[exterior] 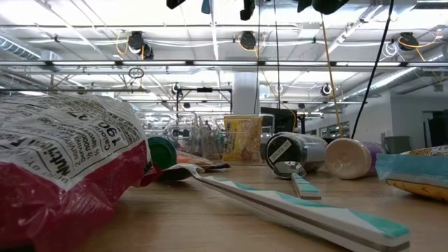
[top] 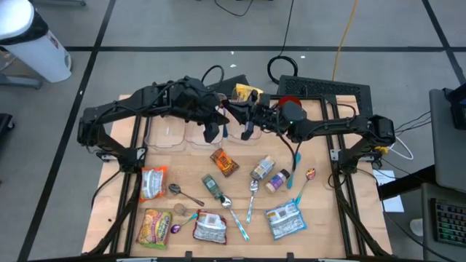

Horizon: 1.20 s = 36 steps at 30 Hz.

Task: Pick & Place Food Item
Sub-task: Put the top left purple and blue spoon into the middle transparent bin

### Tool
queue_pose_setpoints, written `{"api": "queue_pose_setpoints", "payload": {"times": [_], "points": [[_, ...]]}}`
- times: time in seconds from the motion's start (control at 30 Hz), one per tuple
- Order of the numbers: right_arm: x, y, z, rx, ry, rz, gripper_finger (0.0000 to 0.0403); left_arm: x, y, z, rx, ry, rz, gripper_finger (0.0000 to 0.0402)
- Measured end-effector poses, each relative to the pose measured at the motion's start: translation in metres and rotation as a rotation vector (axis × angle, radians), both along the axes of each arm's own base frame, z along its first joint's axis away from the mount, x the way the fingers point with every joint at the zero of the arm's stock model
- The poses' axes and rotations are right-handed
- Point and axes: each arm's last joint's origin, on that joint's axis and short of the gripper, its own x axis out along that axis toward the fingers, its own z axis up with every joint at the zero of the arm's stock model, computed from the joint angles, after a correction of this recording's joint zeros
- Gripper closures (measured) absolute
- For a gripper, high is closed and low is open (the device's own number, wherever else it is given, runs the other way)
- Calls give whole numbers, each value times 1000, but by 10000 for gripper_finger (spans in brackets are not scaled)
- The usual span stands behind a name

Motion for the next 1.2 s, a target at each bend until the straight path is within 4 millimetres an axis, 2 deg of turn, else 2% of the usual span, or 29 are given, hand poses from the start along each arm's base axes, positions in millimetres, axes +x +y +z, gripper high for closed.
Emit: {"api": "queue_pose_setpoints", "payload": {"times": [0.2,0.7,0.97,1.2], "points": [[0,0,0,8,0,1,386,-1,1,-1,9,18,-3,397],[1,-1,-2,-1,24,-11,270,-3,1,-4,-27,48,-35,397],[0,-6,-2,-31,30,-40,250,-28,5,14,-44,-14,12,397],[-9,-21,6,-33,17,-86,248,-54,9,30,-46,-72,63,398]]}}
